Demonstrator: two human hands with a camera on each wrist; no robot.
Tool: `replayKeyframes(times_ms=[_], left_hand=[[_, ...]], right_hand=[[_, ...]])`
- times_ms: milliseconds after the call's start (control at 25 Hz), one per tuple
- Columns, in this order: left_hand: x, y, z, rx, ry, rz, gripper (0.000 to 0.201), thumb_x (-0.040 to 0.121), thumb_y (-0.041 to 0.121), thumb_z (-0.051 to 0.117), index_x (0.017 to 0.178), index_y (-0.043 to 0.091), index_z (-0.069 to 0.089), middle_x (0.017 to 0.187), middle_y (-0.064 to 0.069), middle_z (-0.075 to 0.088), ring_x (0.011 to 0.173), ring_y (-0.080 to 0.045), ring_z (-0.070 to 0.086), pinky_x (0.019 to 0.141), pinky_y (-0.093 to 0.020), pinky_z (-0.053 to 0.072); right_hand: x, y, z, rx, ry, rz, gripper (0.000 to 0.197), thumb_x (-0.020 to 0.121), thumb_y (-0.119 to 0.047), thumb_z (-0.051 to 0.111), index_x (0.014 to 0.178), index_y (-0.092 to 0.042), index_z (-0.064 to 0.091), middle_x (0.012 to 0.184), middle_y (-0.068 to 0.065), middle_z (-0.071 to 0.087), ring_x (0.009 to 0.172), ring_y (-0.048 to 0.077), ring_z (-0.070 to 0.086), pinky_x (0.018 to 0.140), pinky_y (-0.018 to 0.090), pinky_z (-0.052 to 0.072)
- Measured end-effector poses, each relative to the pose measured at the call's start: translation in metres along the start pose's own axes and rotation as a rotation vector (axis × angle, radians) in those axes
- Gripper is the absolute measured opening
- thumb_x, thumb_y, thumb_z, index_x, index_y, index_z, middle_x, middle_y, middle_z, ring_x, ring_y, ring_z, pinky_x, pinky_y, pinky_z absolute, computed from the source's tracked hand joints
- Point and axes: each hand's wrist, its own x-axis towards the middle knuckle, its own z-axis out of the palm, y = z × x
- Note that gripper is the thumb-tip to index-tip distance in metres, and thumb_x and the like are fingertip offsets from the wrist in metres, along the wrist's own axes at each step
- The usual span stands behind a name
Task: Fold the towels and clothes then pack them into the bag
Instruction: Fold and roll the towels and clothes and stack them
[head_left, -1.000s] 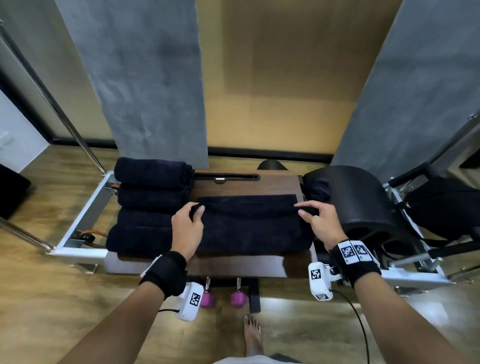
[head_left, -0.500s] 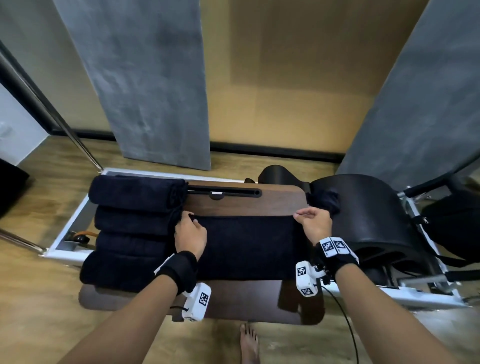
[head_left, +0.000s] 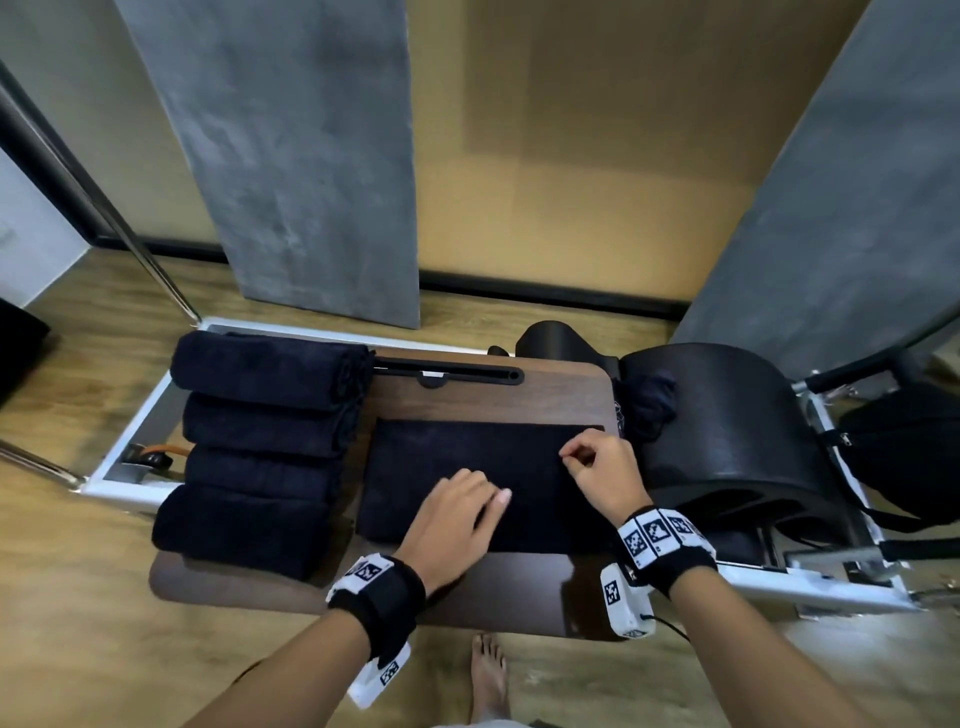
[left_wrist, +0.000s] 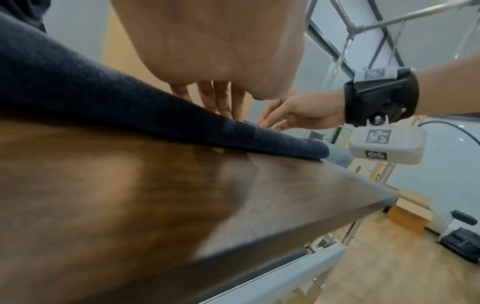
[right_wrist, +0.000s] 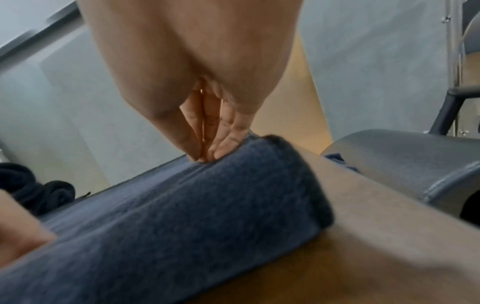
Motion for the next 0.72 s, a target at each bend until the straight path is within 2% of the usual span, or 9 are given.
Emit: replayKeyframes(times_ms=[80, 160, 240, 280, 360, 480, 520, 640, 720], left_hand=[[-0.010, -0.002, 0.000, 0.096, -0.055, 0.028, 0.042, 0.113, 0.046, 0.037, 0.101, 0.021, 0.069, 0.100, 0.011, 0.061, 0.097, -0.015, 0.058, 0.082, -0.034, 0.044], [-0.011, -0.005, -0.004, 0.193, -0.044, -0.004, 0.047, 0.111, 0.052, 0.037, 0.104, 0.021, 0.072, 0.104, 0.010, 0.065, 0.101, -0.015, 0.060, 0.089, -0.034, 0.043], [-0.008, -0.006, -0.010, 0.267, -0.043, -0.066, 0.050, 0.109, 0.054, 0.040, 0.114, 0.020, 0.076, 0.115, 0.008, 0.069, 0.114, -0.015, 0.061, 0.104, -0.036, 0.041], [-0.007, -0.007, -0.012, 0.295, -0.079, -0.103, 0.050, 0.109, 0.054, 0.040, 0.125, 0.020, 0.073, 0.127, 0.006, 0.067, 0.126, -0.015, 0.057, 0.113, -0.038, 0.035], [-0.014, -0.008, -0.013, 0.319, -0.176, -0.165, 0.053, 0.110, 0.049, 0.039, 0.150, 0.018, 0.057, 0.156, 0.004, 0.051, 0.154, -0.017, 0.034, 0.127, -0.042, 0.018], [-0.049, -0.005, -0.004, 0.243, -0.225, -0.168, 0.062, 0.113, 0.044, 0.035, 0.168, 0.017, 0.025, 0.177, 0.002, 0.013, 0.164, -0.017, -0.003, 0.132, -0.051, 0.005], [-0.067, -0.002, -0.001, 0.206, -0.211, -0.124, 0.063, 0.113, 0.046, 0.033, 0.169, 0.017, 0.022, 0.178, 0.002, 0.006, 0.164, -0.016, -0.008, 0.132, -0.052, 0.004], [-0.114, 0.003, 0.003, 0.190, -0.231, 0.019, 0.070, 0.110, 0.059, 0.030, 0.168, 0.019, 0.025, 0.178, 0.004, 0.005, 0.162, -0.010, -0.010, 0.132, -0.051, 0.006], [-0.132, -0.002, 0.000, 0.222, -0.298, 0.029, 0.080, 0.104, 0.065, 0.033, 0.170, 0.023, 0.014, 0.177, 0.008, -0.005, 0.161, -0.009, -0.017, 0.132, -0.050, -0.002]], right_hand=[[-0.016, -0.003, -0.005, -0.072, -0.005, 0.009, 0.012, 0.085, -0.001, 0.073, 0.084, -0.012, 0.078, 0.087, 0.000, 0.071, 0.080, 0.018, 0.066, 0.085, 0.039, 0.057], [-0.038, -0.008, -0.006, -0.224, -0.056, 0.035, 0.012, 0.085, -0.008, 0.069, 0.083, -0.017, 0.076, 0.088, -0.001, 0.071, 0.086, 0.020, 0.066, 0.085, 0.037, 0.056], [-0.066, -0.016, -0.001, -0.359, -0.146, 0.011, 0.011, 0.083, -0.016, 0.065, 0.084, -0.022, 0.074, 0.091, -0.002, 0.071, 0.093, 0.021, 0.066, 0.084, 0.033, 0.053], [-0.080, -0.021, 0.005, -0.354, -0.196, -0.023, 0.011, 0.083, -0.018, 0.065, 0.087, -0.023, 0.074, 0.091, -0.004, 0.071, 0.095, 0.019, 0.065, 0.085, 0.031, 0.051], [-0.107, -0.029, 0.020, -0.269, -0.276, -0.113, 0.015, 0.085, -0.021, 0.067, 0.096, -0.026, 0.076, 0.093, -0.008, 0.070, 0.098, 0.013, 0.060, 0.088, 0.028, 0.049], [-0.138, -0.035, 0.042, -0.162, -0.272, -0.201, 0.022, 0.090, -0.029, 0.070, 0.112, -0.028, 0.075, 0.097, -0.014, 0.061, 0.100, 0.007, 0.053, 0.090, 0.025, 0.047], [-0.147, -0.036, 0.047, -0.128, -0.246, -0.203, 0.026, 0.091, -0.032, 0.070, 0.116, -0.029, 0.073, 0.100, -0.015, 0.059, 0.102, 0.006, 0.052, 0.090, 0.025, 0.047], [-0.169, -0.036, 0.060, -0.061, -0.184, -0.196, 0.035, 0.091, -0.039, 0.071, 0.125, -0.031, 0.070, 0.109, -0.017, 0.054, 0.110, 0.005, 0.051, 0.094, 0.027, 0.048], [-0.178, -0.037, 0.064, -0.052, -0.160, -0.198, 0.043, 0.090, -0.052, 0.070, 0.128, -0.033, 0.067, 0.113, -0.018, 0.052, 0.112, 0.003, 0.049, 0.096, 0.025, 0.047]])
